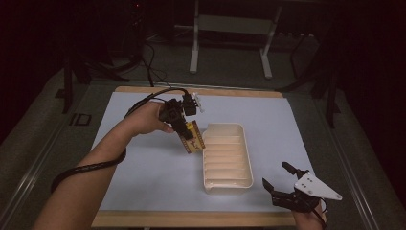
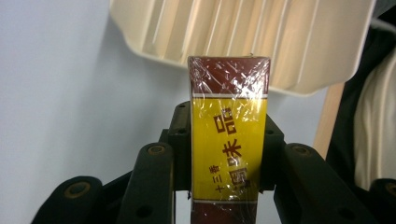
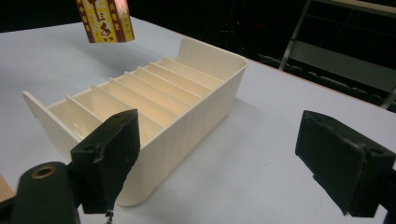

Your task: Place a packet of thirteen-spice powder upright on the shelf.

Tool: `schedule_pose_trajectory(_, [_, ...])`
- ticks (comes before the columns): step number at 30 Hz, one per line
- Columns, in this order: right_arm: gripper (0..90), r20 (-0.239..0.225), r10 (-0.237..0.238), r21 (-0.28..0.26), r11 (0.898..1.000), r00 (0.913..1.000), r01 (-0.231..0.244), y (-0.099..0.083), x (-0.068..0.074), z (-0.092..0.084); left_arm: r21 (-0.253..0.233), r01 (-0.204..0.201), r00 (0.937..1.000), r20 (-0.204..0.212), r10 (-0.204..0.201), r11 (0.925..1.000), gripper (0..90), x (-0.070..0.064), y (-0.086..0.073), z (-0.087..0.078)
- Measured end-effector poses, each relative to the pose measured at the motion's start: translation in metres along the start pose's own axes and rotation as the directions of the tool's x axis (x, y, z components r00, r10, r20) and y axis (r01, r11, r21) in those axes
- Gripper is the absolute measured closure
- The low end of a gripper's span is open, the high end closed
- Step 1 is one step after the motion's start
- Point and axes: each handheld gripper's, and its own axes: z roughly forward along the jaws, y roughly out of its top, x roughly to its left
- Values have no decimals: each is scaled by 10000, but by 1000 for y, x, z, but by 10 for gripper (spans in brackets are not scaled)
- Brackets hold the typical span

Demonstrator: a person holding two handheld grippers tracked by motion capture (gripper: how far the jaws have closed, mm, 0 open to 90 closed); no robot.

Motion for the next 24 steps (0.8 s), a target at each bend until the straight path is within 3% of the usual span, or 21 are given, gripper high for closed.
schedule_pose_trajectory(3, [140, -22, -8, -34, 10000, 10000, 8, 0, -1, 0, -61, -19, 10000, -32, 19, 10000, 682, -1, 6, 1])
schedule_pose_trajectory(7, [141, -72, 19, -12, 10000, 10000, -19, 0, -1, 0, -290, -415, 9991, 51, 417, 9987, 683, -1, 14, 3])
schedule_pose_trajectory(12, [141, -80, 32, -2, 10000, 10000, -32, 0, -1, 0, -681, -606, 9981, 53, 611, 9958, 683, -2, 26, 4])
schedule_pose_trajectory(16, [141, -106, 15, -31, 10000, 9999, -15, -1, -1, 0, -1008, -1027, 9947, -93, 1023, 9896, 683, -3, 35, 5])
schedule_pose_trajectory(20, [141, -104, 30, -26, 10000, 9999, -30, -1, -1, 0, -1391, -1521, 9883, -151, 1515, 9785, 683, -3, 41, 10])
schedule_pose_trajectory(24, [141, -130, 57, -12, 10000, 9999, -57, -1, -2, 0, -1649, -1600, 9870, -128, 1601, 9732, 684, -3, 47, 16])
